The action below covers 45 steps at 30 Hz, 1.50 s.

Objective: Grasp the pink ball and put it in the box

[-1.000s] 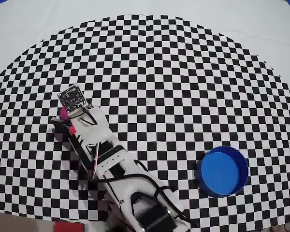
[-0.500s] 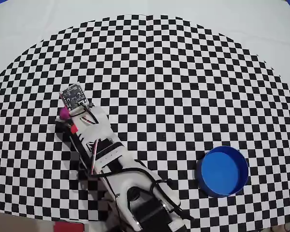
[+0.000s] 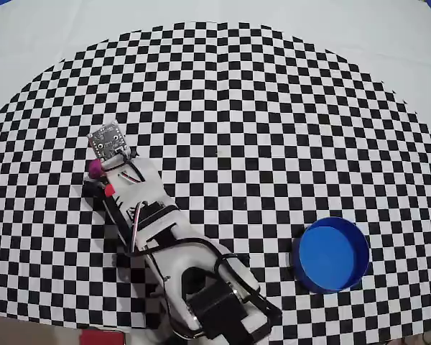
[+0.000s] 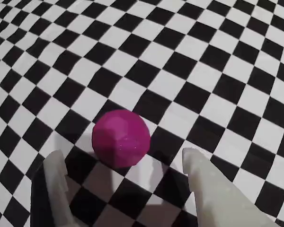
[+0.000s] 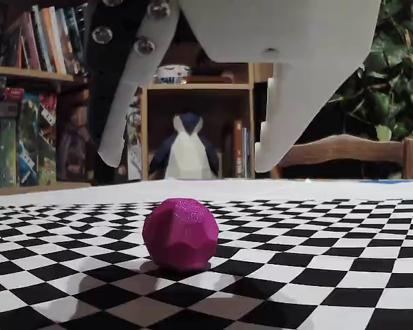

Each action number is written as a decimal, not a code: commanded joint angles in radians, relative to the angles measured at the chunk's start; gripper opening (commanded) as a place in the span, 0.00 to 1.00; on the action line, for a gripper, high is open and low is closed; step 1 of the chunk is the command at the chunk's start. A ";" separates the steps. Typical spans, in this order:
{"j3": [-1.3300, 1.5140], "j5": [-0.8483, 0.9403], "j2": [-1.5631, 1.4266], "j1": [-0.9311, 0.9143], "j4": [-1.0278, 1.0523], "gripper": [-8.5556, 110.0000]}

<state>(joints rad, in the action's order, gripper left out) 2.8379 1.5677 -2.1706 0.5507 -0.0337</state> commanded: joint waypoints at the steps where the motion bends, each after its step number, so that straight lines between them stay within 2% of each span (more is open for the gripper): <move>1: -0.051 0.009 0.012 -0.005 -0.020 0.31; 45: -0.239 0.009 0.314 -0.008 -0.066 0.31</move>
<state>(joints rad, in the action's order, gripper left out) 2.6354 1.5677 -1.8577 0.5492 -0.0951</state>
